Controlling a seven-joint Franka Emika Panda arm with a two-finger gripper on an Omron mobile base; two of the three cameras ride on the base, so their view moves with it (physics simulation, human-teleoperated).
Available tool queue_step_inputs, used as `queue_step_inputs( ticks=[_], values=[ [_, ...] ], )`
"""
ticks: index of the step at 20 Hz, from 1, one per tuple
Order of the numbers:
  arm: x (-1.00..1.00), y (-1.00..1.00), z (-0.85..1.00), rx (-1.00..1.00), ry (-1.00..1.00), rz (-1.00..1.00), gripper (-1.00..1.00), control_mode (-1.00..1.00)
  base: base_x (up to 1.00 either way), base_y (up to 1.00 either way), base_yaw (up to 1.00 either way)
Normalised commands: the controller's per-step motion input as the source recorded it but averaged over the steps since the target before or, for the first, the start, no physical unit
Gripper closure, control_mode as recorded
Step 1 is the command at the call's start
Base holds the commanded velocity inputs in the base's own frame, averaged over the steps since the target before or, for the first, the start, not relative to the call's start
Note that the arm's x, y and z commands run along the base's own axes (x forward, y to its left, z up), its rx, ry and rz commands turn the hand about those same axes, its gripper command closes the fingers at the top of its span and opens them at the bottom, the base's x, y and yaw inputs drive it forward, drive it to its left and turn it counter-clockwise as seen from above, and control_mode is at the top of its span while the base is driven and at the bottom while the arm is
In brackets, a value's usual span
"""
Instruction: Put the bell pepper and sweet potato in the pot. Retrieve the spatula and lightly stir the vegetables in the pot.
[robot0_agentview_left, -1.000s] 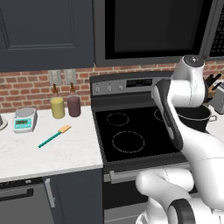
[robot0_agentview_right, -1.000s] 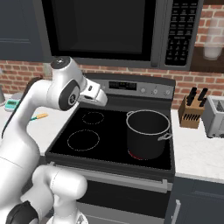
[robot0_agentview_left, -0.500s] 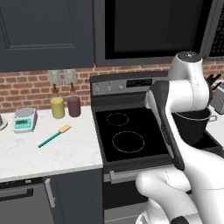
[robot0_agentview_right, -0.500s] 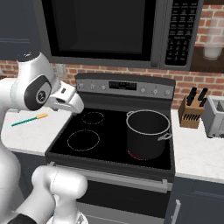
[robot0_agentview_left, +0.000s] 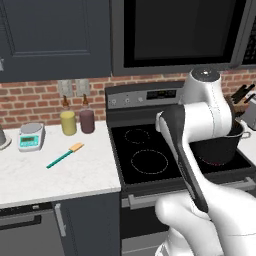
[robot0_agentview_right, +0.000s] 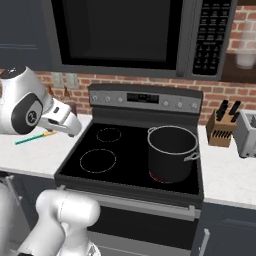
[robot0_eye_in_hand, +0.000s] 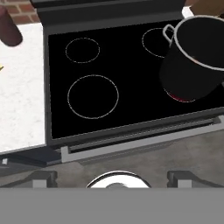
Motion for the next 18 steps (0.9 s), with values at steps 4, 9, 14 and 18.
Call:
queue_step_inputs(
  ticks=[4, 9, 14, 18],
  values=[
    [0.00, 0.00, 0.00, 0.00, 0.00, 0.00, -1.00, 1.00, -0.02, 0.97, 0.01],
    [0.00, 0.00, 0.00, 0.00, 0.00, 0.00, -1.00, 1.00, 0.03, 1.00, 0.00],
    [0.00, 0.00, 0.00, 0.00, 0.00, 0.00, -1.00, 1.00, 0.33, 0.89, 0.00],
    [0.00, 0.00, 0.00, 0.00, 0.00, 0.00, -1.00, 1.00, 0.89, 0.17, 0.01]
  ],
)
